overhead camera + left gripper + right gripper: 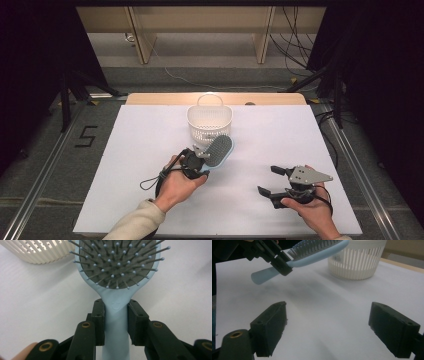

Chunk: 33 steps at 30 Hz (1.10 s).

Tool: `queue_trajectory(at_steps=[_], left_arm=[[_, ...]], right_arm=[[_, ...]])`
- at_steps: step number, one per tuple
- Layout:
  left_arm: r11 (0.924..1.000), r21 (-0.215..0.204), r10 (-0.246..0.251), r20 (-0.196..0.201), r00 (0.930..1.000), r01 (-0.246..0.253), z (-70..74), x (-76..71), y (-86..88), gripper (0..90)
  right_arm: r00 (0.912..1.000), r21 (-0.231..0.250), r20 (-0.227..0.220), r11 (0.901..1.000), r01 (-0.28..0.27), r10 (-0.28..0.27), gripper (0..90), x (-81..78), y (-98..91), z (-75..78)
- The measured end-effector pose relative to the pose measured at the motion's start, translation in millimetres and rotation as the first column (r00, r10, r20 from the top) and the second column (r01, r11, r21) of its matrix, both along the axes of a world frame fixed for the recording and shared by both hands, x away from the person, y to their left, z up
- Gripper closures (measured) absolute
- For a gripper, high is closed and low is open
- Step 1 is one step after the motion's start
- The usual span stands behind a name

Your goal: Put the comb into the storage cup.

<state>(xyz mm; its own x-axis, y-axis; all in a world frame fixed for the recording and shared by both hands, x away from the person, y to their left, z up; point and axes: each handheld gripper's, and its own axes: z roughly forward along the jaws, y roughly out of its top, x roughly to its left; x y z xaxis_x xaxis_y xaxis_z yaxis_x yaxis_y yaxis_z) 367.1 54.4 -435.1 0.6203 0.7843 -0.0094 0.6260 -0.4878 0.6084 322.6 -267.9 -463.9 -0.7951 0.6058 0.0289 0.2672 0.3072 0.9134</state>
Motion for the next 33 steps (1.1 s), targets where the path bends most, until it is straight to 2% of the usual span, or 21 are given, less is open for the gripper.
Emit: queue_trajectory(at_steps=[8,33], left_arm=[[1.0000,-0.008,0.001,0.006,1.0000,-0.001,1.2,2.3,3.6,69.9],[0.9967,-0.080,0.020,0.088,0.9959,-0.013,11.0,3.5,10.5,69.9]], right_arm=[[1.0000,0.000,-0.001,1.0000,0.001,-0.001,15.8,0.1,0.1,-0.1],[1.0000,0.004,-0.001,1.0000,0.002,-0.002,15.8,0.2,0.1,-0.3]])
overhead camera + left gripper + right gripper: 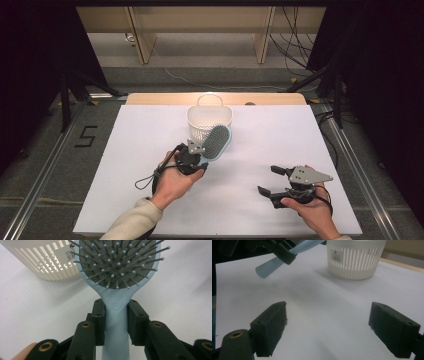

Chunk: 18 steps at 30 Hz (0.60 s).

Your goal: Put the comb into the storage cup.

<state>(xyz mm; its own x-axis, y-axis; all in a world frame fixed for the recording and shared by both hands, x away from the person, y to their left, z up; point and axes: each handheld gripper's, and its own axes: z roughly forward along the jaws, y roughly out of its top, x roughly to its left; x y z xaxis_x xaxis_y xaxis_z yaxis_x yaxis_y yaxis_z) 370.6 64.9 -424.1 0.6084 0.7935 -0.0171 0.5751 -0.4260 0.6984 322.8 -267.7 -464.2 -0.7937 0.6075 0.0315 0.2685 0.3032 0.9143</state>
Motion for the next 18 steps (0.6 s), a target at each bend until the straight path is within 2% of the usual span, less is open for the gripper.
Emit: queue_trajectory(at_steps=[18], left_arm=[[0.9998,-0.021,-0.003,0.032,0.9995,0.003,1.4,0.8,3.1,69.9]], right_arm=[[1.0000,0.001,-0.001,1.0000,0.000,0.000,15.8,0.0,-0.1,0.0]])
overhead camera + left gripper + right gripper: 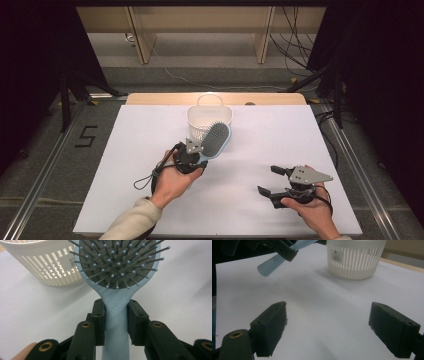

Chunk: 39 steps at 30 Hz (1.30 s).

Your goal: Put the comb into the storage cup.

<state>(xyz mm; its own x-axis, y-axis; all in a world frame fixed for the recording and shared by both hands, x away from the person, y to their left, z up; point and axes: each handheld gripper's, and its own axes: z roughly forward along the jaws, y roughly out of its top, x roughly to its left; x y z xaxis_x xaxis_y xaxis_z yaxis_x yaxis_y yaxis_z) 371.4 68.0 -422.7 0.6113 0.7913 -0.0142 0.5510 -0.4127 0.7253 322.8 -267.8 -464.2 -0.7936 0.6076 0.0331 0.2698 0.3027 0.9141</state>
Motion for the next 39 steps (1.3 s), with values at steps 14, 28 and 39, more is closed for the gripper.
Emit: queue_trajectory(at_steps=[14,28,39], left_arm=[[0.9995,-0.031,0.010,0.040,0.9992,-0.009,-0.3,0.9,2.4,69.9],[0.9983,-0.055,0.020,0.073,0.9971,-0.016,1.5,0.7,3.8,69.9],[0.9971,-0.072,0.031,0.094,0.9951,-0.024,3.9,1.4,6.7,69.9]], right_arm=[[1.0000,-0.002,-0.002,1.0000,-0.001,0.001,15.7,-0.1,0.1,-0.2],[1.0000,-0.002,0.000,1.0000,0.000,0.000,15.7,0.0,0.0,-0.2],[1.0000,-0.002,0.000,1.0000,0.000,0.000,15.7,0.0,0.1,-0.2]])
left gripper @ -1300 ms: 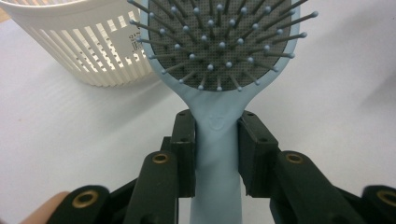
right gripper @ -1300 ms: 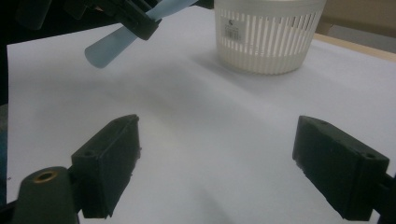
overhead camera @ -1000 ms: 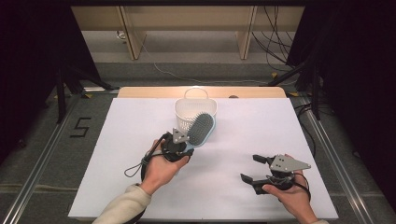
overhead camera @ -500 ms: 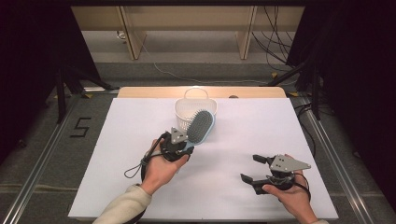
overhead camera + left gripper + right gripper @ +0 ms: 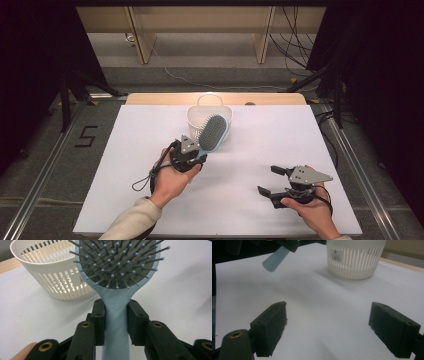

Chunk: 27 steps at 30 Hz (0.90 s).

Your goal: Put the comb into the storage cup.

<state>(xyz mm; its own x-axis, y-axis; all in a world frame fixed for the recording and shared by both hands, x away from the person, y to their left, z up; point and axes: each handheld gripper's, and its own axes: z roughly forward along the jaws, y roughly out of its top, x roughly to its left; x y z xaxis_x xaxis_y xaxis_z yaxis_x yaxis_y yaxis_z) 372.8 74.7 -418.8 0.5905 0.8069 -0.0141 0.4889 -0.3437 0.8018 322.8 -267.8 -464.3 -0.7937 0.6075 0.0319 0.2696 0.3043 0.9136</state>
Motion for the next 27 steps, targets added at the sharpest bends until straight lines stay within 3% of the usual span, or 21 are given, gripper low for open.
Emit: queue_trajectory(at_steps=[27], left_arm=[[0.9991,-0.038,0.018,0.047,0.9987,-0.016,6.7,0.7,6.0,69.9]], right_arm=[[1.0000,0.001,0.000,1.0000,0.001,-0.001,15.7,0.0,-0.1,0.0]])
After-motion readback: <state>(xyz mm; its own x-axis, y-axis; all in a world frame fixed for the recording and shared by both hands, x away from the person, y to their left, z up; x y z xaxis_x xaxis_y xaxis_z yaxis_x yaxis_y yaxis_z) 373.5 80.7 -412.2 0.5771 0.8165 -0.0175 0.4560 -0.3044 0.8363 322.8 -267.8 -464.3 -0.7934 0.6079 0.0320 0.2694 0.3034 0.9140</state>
